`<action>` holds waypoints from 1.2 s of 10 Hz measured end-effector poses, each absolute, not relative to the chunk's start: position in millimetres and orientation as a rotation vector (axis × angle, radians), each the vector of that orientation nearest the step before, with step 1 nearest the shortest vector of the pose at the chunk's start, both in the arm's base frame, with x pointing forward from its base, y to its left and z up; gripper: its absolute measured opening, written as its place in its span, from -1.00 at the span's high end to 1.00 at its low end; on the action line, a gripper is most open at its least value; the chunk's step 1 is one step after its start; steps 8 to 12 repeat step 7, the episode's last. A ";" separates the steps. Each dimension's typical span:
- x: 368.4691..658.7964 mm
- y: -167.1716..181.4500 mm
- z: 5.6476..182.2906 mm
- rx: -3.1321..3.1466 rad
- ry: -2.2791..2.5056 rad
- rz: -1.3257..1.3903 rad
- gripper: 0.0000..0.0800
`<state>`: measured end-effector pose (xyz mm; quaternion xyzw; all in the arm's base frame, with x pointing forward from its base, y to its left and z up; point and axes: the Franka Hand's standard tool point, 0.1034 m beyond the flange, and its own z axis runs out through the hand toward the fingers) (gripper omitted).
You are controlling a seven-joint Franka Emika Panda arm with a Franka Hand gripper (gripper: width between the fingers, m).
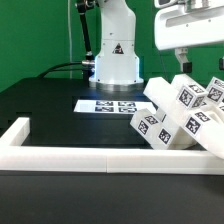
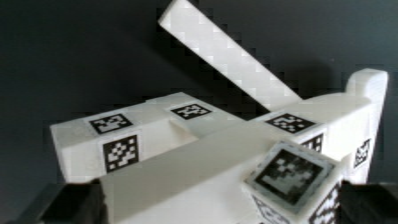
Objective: Assemble chair
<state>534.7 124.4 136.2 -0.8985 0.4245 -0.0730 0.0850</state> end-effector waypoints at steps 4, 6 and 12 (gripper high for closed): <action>533.5 128.5 135.7 -2.685 1.255 -0.216 -0.62; 533.3 128.4 135.2 -2.686 1.255 -0.215 -0.62; 533.2 128.4 135.0 -2.686 1.256 -0.215 -0.62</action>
Offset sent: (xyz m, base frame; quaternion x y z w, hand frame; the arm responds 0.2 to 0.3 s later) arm 0.0000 0.0000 0.0000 0.0000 0.0000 0.0000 1.0000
